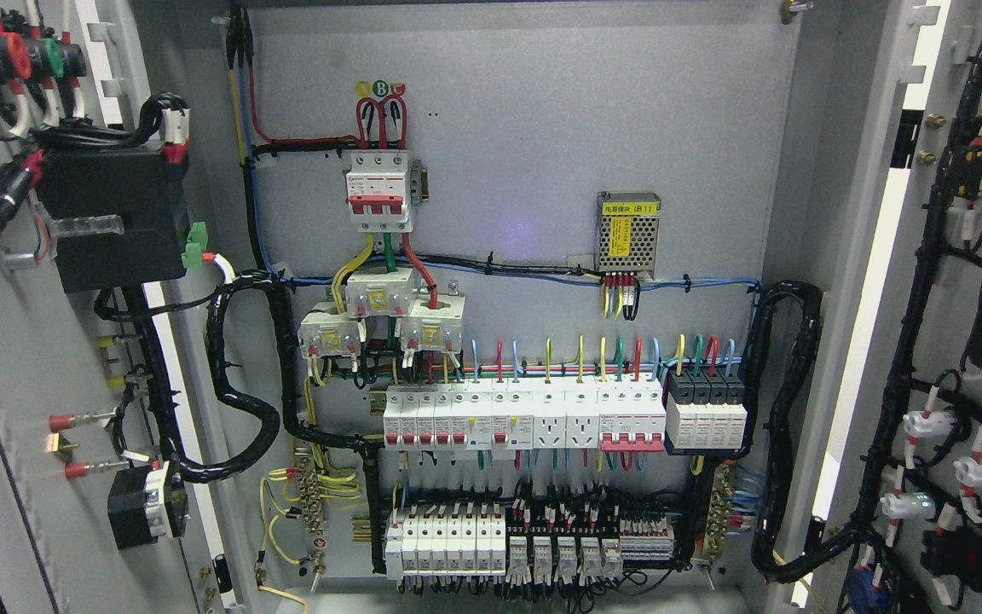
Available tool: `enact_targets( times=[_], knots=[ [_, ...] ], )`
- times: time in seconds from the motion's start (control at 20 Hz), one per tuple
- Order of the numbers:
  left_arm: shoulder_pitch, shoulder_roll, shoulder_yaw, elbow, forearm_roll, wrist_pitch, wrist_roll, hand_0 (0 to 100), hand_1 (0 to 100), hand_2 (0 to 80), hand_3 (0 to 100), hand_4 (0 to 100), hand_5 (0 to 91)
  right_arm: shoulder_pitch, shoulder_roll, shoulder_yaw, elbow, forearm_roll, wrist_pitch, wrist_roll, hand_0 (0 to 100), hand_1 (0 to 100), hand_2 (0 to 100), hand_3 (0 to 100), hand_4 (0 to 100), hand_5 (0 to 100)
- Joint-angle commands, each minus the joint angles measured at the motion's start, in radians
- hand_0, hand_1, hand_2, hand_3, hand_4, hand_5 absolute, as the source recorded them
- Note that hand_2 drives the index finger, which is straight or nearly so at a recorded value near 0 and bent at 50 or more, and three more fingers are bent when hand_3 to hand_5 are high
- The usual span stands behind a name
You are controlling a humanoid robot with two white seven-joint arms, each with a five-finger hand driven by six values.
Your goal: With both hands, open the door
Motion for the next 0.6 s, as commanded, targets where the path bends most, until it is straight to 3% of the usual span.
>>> enact_targets(
  times=[0.0,0.55],
  knots=[
    [0.0,0.0,0.006,0.0,0.0,0.001,0.0,0,0,0.0,0,3,0.0,-0.027,0.032,0.033,0.033,0.007,-0.001,-0.001,0,0,0,0,0,0],
    [0.0,0.0,0.006,0.0,0.0,0.001,0.0,0,0,0.0,0,3,0.0,-0.036,0.027,0.028,0.062,0.008,-0.006,-0.001,0,0,0,0,0,0]
  ],
)
